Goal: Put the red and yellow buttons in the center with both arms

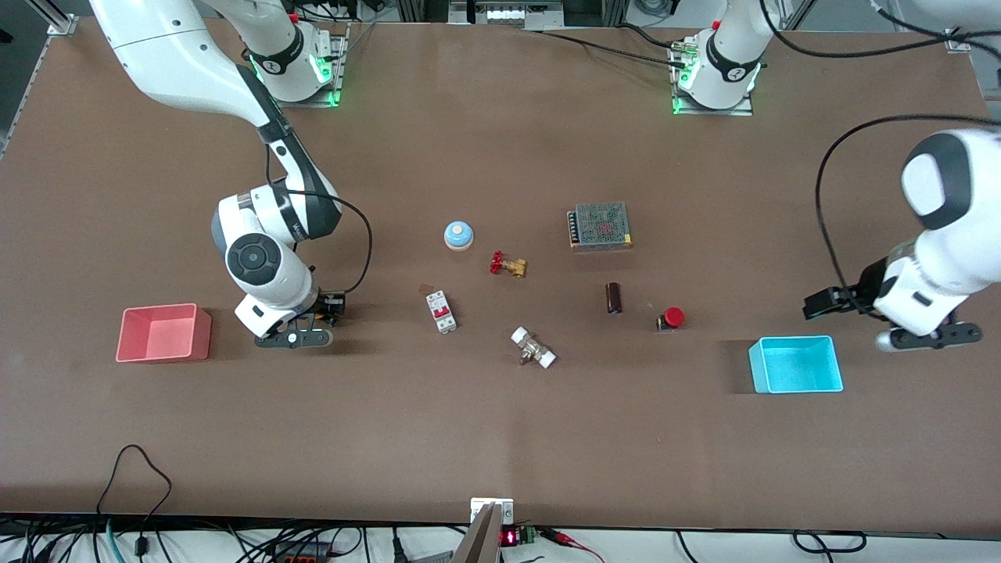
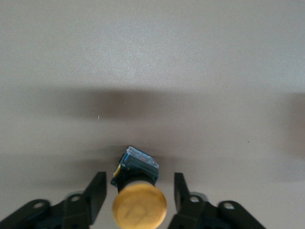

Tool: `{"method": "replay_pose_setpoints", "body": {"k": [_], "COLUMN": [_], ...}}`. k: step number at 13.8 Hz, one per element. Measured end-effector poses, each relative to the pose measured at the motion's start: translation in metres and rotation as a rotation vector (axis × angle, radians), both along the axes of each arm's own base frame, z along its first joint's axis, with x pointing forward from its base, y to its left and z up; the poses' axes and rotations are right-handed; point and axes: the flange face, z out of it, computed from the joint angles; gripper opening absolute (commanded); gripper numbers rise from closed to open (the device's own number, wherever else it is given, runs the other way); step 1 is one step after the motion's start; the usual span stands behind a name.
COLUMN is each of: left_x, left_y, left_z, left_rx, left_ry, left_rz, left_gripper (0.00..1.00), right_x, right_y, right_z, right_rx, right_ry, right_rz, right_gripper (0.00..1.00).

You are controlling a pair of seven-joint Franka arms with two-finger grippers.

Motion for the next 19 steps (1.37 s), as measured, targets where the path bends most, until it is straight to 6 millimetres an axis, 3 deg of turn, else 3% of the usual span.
{"method": "replay_pose_setpoints", "body": {"k": [1, 2, 4, 6, 8, 10, 12, 14, 15, 16, 17, 19], "left_x": [-0.004, -0.007, -0.014, -0.018, -0.02, -0.023, -0.03, -0.038, -0.039, -0.041, -0.042, -0.044], "left_y": [0.003, 0.005, 0.009, 0.003, -0.005, -0.003, -0.002, -0.005, -0.006, -0.006, -0.005, 0.0], "left_z": [0.024, 0.048, 0.088, 0.104, 0.107, 0.114, 0.122, 0.127, 0.129, 0.132, 0.136, 0.14], "left_rx": [-0.006, -0.012, -0.019, -0.041, -0.039, -0.001, 0.004, 0.003, 0.003, 0.004, 0.004, 0.005], "left_ry": [0.006, 0.009, 0.002, -0.006, 0.004, 0.01, 0.033, 0.061, 0.063, 0.058, 0.052, 0.045], "left_rz": [0.001, 0.0, -0.001, -0.009, 0.002, 0.005, 0.01, 0.008, 0.006, 0.007, 0.008, 0.013], "left_gripper": [1.0, 1.0, 1.0, 1.0, 1.0, 1.0, 1.0, 1.0, 1.0, 1.0, 1.0, 1.0], "right_x": [0.0, 0.0, 0.004, 0.012, 0.016, 0.007, -0.016, -0.039, -0.052, -0.06, -0.063, -0.062], "right_y": [0.0, 0.0, 0.0, -0.002, -0.004, -0.02, -0.065, -0.134, -0.164, -0.18, -0.186, -0.171], "right_z": [-0.002, -0.002, 0.003, 0.032, 0.099, 0.194, 0.286, 0.359, 0.382, 0.395, 0.402, 0.396], "right_rx": [0.001, 0.002, 0.009, 0.055, 0.099, 0.12, 0.162, 0.19, 0.179, 0.16, 0.138, 0.125], "right_ry": [0.0, -0.002, -0.017, -0.034, -0.029, -0.048, -0.05, -0.069, -0.064, -0.051, -0.042, -0.017], "right_rz": [0.0, -0.002, -0.012, -0.067, -0.124, -0.158, -0.243, -0.307, -0.298, -0.277, -0.255, -0.223], "right_gripper": [0.84, 0.98, 1.0, 1.0, 1.0, 1.0, 1.0, 1.0, 1.0, 1.0, 1.0, 1.0]}}
